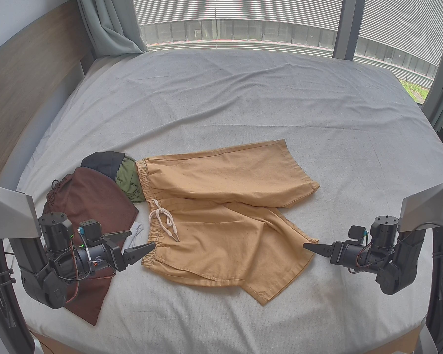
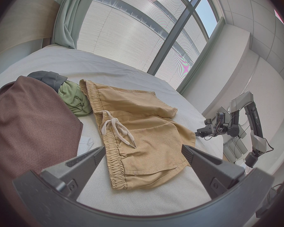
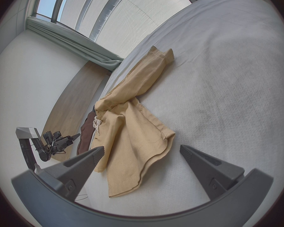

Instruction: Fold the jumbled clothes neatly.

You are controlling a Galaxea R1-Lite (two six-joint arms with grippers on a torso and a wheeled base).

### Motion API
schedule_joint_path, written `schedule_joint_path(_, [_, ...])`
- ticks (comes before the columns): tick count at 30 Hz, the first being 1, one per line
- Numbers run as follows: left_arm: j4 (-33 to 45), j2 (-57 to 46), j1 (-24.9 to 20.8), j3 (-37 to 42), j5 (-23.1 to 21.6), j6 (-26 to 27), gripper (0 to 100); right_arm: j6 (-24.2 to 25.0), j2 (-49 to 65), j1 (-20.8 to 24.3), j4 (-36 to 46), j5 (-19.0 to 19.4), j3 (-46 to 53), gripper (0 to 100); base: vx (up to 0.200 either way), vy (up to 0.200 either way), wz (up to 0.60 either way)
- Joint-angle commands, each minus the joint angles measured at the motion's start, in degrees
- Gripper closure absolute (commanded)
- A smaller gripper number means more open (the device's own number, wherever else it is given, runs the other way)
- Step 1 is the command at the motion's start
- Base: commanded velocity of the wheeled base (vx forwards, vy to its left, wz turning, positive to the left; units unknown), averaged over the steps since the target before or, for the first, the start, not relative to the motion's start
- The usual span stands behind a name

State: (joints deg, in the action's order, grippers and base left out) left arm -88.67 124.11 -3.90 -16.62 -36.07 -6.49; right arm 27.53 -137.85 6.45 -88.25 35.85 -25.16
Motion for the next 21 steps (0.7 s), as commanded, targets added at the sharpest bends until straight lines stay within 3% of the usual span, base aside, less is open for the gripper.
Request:
schedule_joint_path(1, [-0.01, 0.16, 0.03, -0.08, 0.12, -0.02, 0, 0.25, -1.46, 0.85, 0.01, 0.01, -0.33, 0, 0.000, 0.000, 0.00])
schedule_joint_path(8, [-0.01, 0.34, 0.03, -0.08, 0.12, -0.02, 0, 4.73, -0.75, 3.75, -0.08, -1.14, -1.21, 0, 0.000, 0.000, 0.00])
schedule_joint_path(21, [-0.01, 1.57, 0.03, -0.08, 0.04, 0.07, 0, 7.63, 2.94, 2.78, -0.08, -1.22, -3.14, 0, 0.000, 0.000, 0.00])
